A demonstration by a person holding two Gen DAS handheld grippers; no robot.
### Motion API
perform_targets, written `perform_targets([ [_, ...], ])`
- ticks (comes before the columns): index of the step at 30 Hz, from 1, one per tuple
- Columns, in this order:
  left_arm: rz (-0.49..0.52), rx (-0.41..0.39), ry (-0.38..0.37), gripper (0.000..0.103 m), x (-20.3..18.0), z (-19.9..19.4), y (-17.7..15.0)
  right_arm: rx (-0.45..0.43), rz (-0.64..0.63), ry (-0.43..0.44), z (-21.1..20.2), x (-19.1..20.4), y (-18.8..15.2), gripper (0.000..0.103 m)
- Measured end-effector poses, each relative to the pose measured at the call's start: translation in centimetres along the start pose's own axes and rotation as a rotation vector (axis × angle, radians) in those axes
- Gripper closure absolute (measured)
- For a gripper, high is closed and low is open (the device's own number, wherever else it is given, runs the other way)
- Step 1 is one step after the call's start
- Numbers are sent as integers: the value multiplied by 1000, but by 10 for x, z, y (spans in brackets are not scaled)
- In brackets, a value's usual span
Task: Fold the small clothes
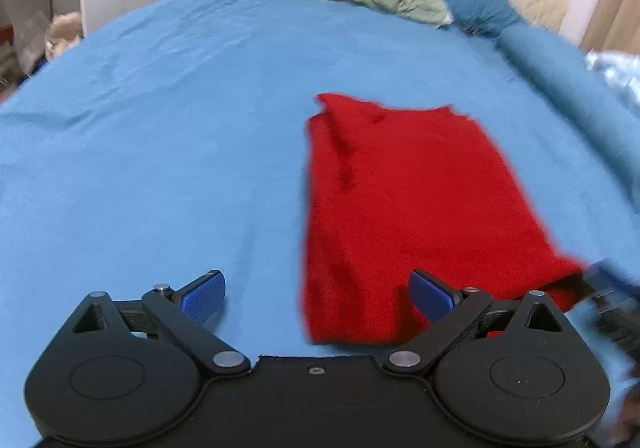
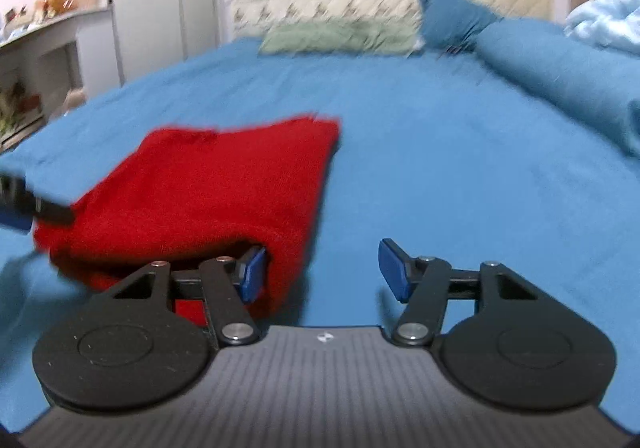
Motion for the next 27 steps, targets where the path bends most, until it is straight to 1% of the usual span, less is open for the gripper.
perform_targets([
  [1,26,23,29,4,4,7,-7,4,-19,-5,-2,-4,0,28],
  [3,68,65,45,4,9,19,-23,54,-69,10,2,-9,-13,28],
  [5,87,27,40,4,11,19,-28,141,-94,57,9,-11,-34,28],
  [7,84,33,50,4,11,18,-27,147,-111,89,8,-13,-42,27],
  [10,76,46,60,5,12,8,-19,163,-125,130,1,-19,-41,25],
  [12,89,27,45,6,10,-6,-10,178,-118,161,-4,-25,-35,23],
  [13,96,10,30,6,8,-13,-3,178,-101,180,-8,-29,-28,19],
  [14,97,-11,16,6,6,-18,5,174,-79,206,-12,-33,-20,11],
  [15,89,-30,-2,3,3,-23,15,170,-56,228,-13,-38,-11,7],
  [16,74,-44,-25,0,1,-24,24,161,-29,244,-16,-41,2,0],
  [18,40,-56,-69,0,-6,-17,44,159,30,274,-15,-43,28,0],
  [22,9,4,-107,0,-15,21,65,186,143,309,12,-44,64,0],
  [24,6,35,-133,1,-20,41,69,222,173,313,32,-40,68,0],
  [27,13,62,-133,7,-21,64,70,302,254,327,66,-33,60,0],
])
Point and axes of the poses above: each gripper's, at about its wrist camera, not at the fingertips, and z roughly the way its jaws point, x to its left, y to its top, the point moved 9 cm from there along z, roughly the way its jaws point, and after that the axes turned 5 degrees about -x, right-handed, at the moved point
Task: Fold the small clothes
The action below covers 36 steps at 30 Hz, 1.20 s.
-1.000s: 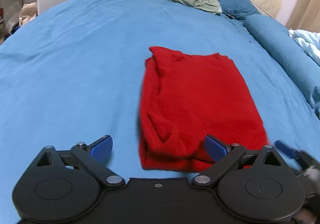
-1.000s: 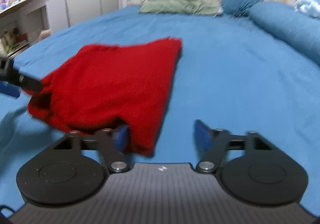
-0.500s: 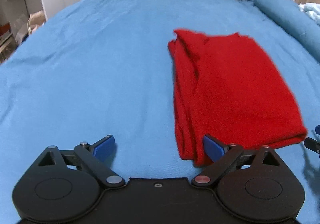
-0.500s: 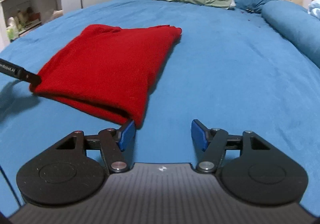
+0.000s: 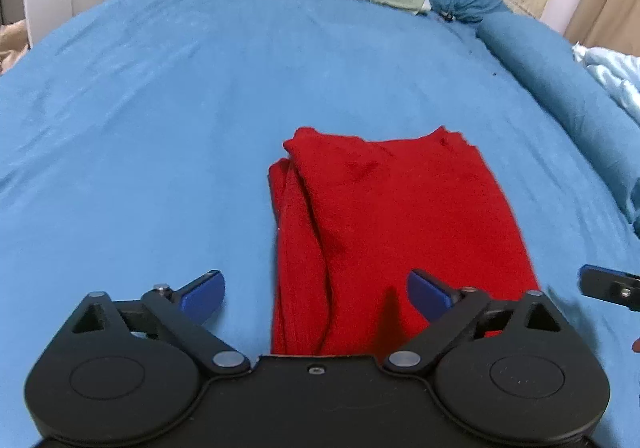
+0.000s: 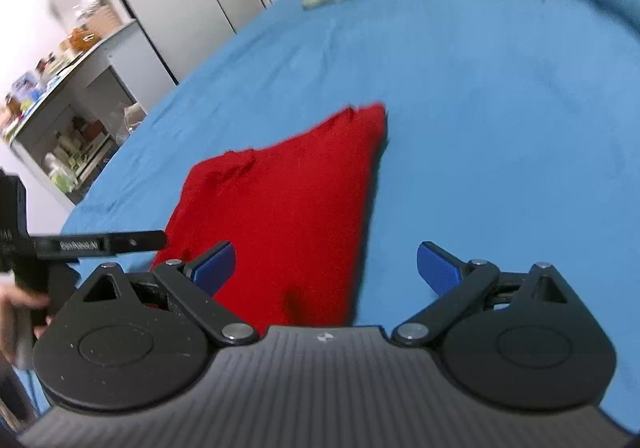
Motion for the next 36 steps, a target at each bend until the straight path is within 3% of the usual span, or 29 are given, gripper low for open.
perform_targets([
  [8,-47,32,-74,23,2,29,-12,31,77,-32,59,-10,-22,0],
  [9,-60,32,-91,34,1,30,-12,21,68,-31,61,-9,-22,0],
  [10,-74,36,-116,48,-2,30,-12,12,59,-22,61,-7,-22,11],
  [11,-87,41,-127,50,-4,30,-12,16,55,-3,63,-4,-22,37],
  [13,-79,38,-119,68,-8,28,-10,45,71,39,64,2,-23,51],
  [14,-74,31,-109,70,-10,24,-7,36,63,30,61,4,-19,62],
  [15,-69,25,-102,72,-13,20,-5,25,48,34,56,8,-16,65],
  [22,-6,-13,-135,76,-59,-41,2,-10,-26,60,-6,40,7,67],
  [27,42,-17,-201,75,-107,-106,-34,-4,-35,77,-94,47,2,67],
  [31,91,-9,-241,75,-143,-133,-93,13,-24,57,-157,36,-38,67],
  [36,85,44,-199,75,-166,-121,-169,43,0,12,-184,8,-112,66],
])
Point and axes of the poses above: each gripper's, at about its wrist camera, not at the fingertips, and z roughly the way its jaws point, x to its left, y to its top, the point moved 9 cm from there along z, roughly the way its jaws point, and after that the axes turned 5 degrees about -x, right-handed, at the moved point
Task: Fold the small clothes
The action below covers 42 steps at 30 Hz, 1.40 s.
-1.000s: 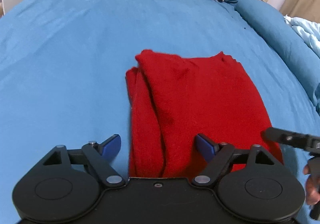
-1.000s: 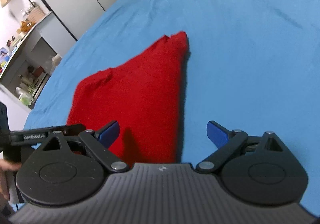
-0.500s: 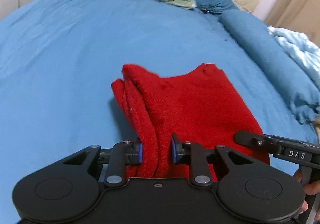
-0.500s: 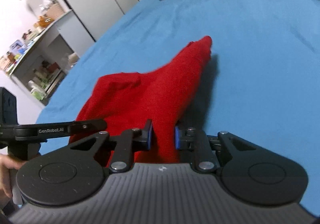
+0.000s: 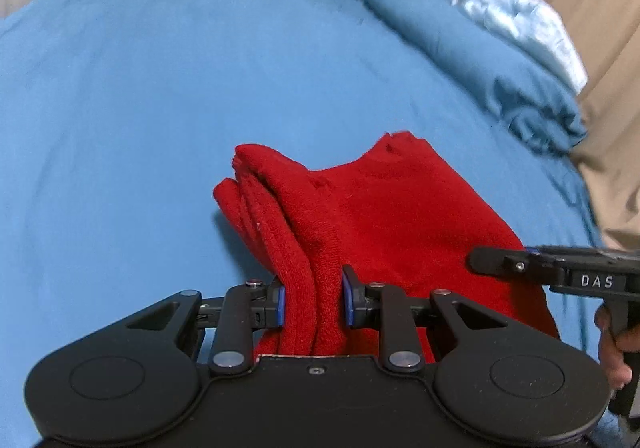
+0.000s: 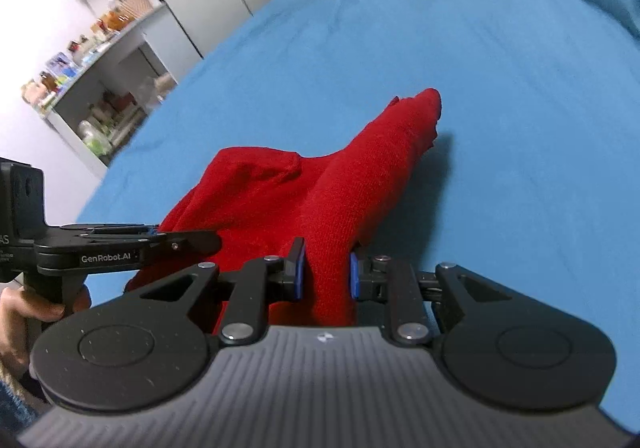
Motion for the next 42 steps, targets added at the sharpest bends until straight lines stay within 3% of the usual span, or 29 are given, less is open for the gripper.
perform_targets([
  [2,22,-9,65,72,0,7,-15,15,32,-35,5,-14,-24,65],
  [6,16,-42,97,59,0,4,-15,-13,43,-57,7,-26,-44,54],
  [8,11,-72,119,48,6,-10,-15,-22,47,-81,0,-28,-42,32],
  [10,-1,-107,147,29,11,-21,-13,-55,21,-132,-14,-27,-40,18],
  [12,-28,-119,163,29,18,-22,-15,-90,-17,-183,-28,-29,-43,18],
  [16,-48,-80,211,26,35,-4,-29,-37,-32,-232,-18,-42,-61,18],
  [22,-61,-64,229,22,37,10,-33,-19,-4,-236,-13,-63,-73,9],
  [25,-30,-77,262,28,38,-14,-32,-19,-53,-264,-24,-57,-65,9],
  [29,-11,-118,271,28,26,-56,-20,-92,-117,-279,-62,-33,-48,9],
  [32,29,-164,291,24,7,-100,-8,-102,-123,-291,-99,-9,-37,6],
  [34,52,-182,302,5,-7,-127,-4,-113,-111,-300,-129,9,-33,0],
  [35,56,-188,310,2,-13,-142,-4,-126,-103,-305,-142,16,-31,0],
  [42,91,-212,360,0,-49,-210,-31,-139,-91,-400,-203,54,-42,0],
])
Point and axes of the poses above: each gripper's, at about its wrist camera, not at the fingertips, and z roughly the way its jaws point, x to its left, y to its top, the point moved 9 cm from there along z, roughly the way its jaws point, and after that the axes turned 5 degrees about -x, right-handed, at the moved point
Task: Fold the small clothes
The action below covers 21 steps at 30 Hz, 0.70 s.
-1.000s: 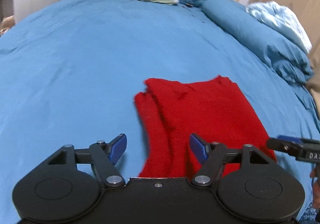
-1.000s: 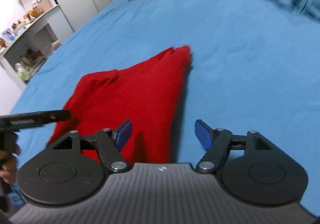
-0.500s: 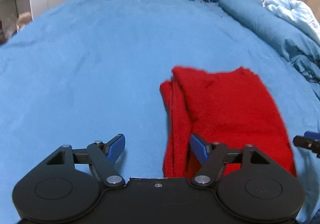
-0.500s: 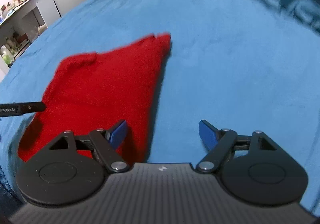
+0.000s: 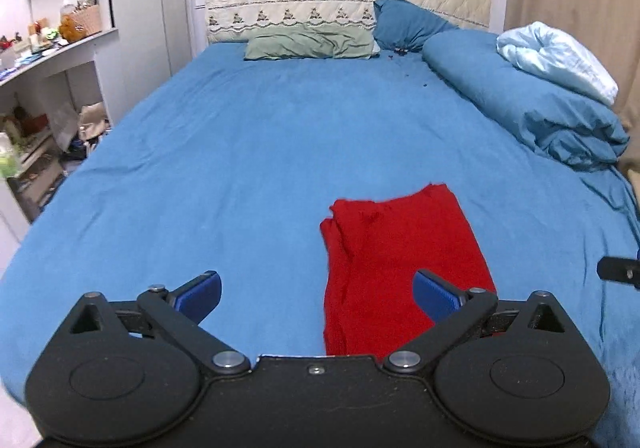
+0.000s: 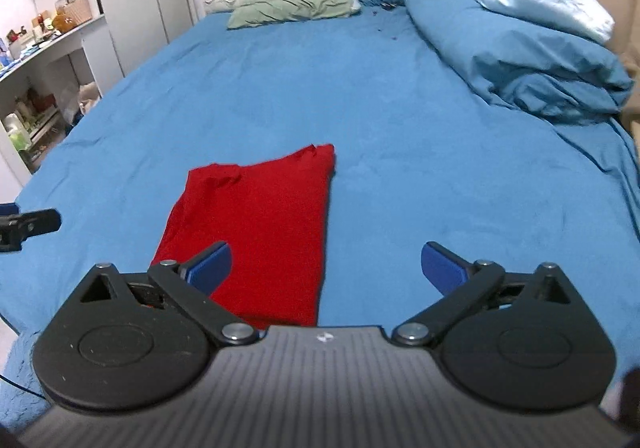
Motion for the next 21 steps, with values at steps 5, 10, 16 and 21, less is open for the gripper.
perform_targets([
  [5,-12,17,31,0,-9,-26,-31,7,16,-28,-24,6,-19,0],
  [10,-8,21,17,0,-15,-35,-49,32,3,-33,-34,14,-41,0],
  [16,17,8,32,0,-16,-36,-50,72,-8,-55,-33,16,-63,0],
  [21,12,-12,44,0,-13,-39,-48,80,-6,-71,-35,15,-71,0],
])
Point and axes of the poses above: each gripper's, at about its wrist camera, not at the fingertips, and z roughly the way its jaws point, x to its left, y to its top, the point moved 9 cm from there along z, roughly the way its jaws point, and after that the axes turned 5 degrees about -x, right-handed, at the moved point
